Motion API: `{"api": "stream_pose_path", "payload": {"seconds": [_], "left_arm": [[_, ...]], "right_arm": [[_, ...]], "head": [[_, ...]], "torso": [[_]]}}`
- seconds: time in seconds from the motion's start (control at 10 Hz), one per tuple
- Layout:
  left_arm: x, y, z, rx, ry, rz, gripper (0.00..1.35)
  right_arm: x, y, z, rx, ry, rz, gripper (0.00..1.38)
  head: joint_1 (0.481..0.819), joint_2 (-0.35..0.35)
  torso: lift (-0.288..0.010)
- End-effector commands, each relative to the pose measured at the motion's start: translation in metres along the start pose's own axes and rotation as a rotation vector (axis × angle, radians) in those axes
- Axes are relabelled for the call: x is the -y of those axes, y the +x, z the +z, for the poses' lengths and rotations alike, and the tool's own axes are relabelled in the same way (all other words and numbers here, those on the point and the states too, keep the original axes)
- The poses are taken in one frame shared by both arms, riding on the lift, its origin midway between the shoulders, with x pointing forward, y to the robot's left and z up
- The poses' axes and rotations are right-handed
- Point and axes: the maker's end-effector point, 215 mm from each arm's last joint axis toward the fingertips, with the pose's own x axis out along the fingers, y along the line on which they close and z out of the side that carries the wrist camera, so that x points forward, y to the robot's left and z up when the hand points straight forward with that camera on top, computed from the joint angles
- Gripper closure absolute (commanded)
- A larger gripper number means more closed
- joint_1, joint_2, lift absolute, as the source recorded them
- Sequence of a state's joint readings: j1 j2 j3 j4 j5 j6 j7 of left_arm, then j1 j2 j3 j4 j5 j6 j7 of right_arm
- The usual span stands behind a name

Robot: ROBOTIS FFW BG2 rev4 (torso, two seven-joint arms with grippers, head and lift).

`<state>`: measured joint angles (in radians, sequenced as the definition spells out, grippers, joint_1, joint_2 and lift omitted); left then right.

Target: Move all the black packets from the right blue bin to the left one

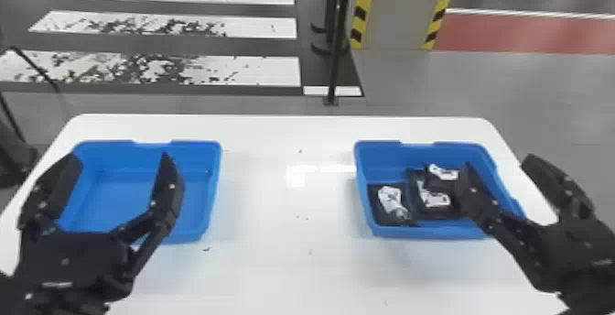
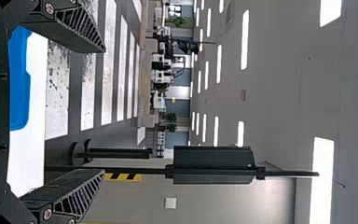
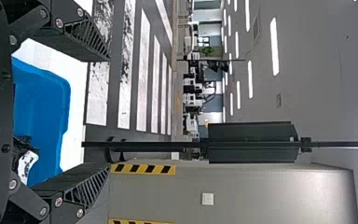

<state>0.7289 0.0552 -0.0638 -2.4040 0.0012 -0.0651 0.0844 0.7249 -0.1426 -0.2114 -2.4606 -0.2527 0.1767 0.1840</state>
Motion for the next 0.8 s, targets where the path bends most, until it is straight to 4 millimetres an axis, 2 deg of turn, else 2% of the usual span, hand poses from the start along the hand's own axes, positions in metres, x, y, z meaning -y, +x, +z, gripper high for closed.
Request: {"api": "stream_pose_path", "payload": {"seconds": [0.0,0.7], "left_arm": [[0.0,0.0,0.0004,0.001,0.001,0.0,0.11],[-0.0009,0.0,-0.0004,-0.001,0.001,0.001,0.11]], "right_arm": [[-0.0009,-0.0003,0.0021,0.003,0.002,0.002,0.24],[-0.0002,-0.001,0.0014,0.001,0.003,0.001,0.23]], "head": [[0.695,-0.071],[0.695,-0.07]], "torso": [[-0.14],[-0.14]]}}
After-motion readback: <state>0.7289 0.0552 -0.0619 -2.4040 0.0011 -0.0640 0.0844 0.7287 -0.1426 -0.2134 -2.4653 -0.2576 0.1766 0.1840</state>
